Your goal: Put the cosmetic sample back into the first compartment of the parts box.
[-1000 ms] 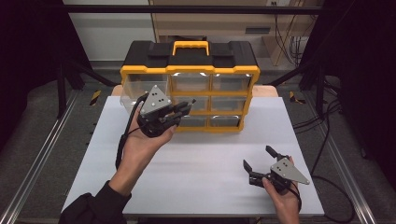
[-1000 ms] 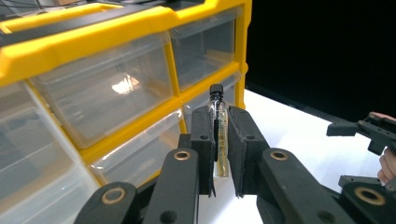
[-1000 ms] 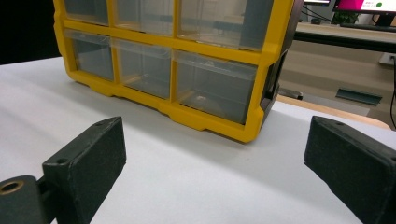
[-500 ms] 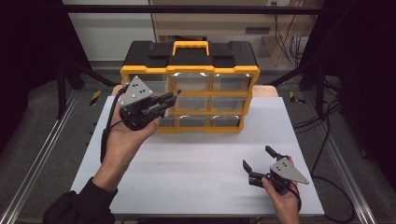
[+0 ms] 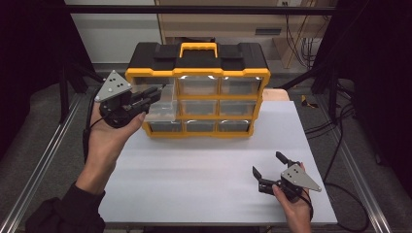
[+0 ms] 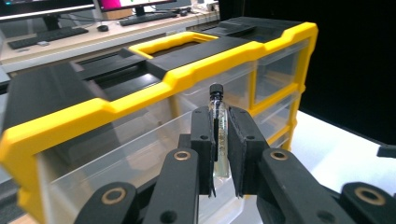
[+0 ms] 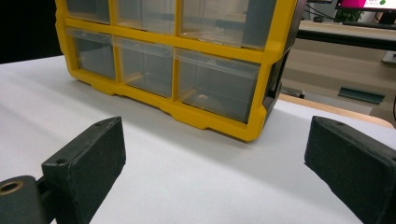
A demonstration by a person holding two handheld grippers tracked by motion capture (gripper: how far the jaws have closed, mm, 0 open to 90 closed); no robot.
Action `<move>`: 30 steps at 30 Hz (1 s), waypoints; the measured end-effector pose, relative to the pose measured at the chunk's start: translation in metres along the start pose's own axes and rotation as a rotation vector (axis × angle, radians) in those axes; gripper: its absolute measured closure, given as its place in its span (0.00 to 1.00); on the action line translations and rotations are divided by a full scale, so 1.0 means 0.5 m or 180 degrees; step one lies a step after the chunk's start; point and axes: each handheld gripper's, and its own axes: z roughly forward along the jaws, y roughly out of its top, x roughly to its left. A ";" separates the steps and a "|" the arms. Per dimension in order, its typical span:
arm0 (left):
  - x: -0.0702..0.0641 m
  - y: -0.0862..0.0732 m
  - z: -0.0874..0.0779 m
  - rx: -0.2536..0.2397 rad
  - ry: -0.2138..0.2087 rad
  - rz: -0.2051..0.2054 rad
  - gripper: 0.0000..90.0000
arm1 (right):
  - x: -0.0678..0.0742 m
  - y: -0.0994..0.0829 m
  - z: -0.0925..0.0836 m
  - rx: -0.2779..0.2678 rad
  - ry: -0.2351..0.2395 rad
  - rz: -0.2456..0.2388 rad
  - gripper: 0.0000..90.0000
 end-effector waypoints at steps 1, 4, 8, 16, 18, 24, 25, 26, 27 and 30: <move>0.004 -0.001 -0.001 0.0008 0.0012 -0.0003 0.89 | 0.000 0.000 0.000 0.0001 0.0004 -0.0002 0.06; 0.013 -0.004 -0.003 0.0016 0.0046 -0.0023 0.89 | 0.000 0.000 -0.001 -0.0003 0.0001 -0.0005 0.06; 0.020 -0.005 -0.008 0.0002 0.0079 -0.0040 0.89 | 0.000 0.001 -0.002 -0.0004 -0.0005 -0.0003 0.06; 0.033 -0.004 -0.019 0.0016 0.0123 -0.0064 0.89 | -0.003 0.000 -0.001 -0.0007 -0.0027 0.0029 0.06; 0.036 -0.001 -0.022 0.0017 0.0144 -0.0056 0.89 | -0.003 0.001 -0.001 -0.0018 -0.0022 0.0024 0.06; 0.041 0.000 -0.028 0.0032 0.0173 -0.0072 0.89 | 0.001 0.003 -0.002 -0.0022 -0.0003 0.0016 0.06; 0.044 0.000 -0.029 0.0027 0.0186 -0.0089 0.89 | 0.001 0.002 -0.002 -0.0017 0.0000 0.0011 0.06; 0.048 -0.001 -0.030 0.0034 0.0189 -0.0105 0.89 | 0.002 0.002 -0.001 -0.0009 0.0008 0.0013 0.06; 0.051 -0.002 -0.030 0.0040 0.0183 -0.0134 0.89 | 0.002 0.001 0.000 -0.0001 0.0016 0.0002 0.06; 0.058 -0.005 -0.029 0.0062 0.0182 -0.0176 0.89 | 0.005 0.002 -0.001 -0.0001 0.0023 -0.0023 0.06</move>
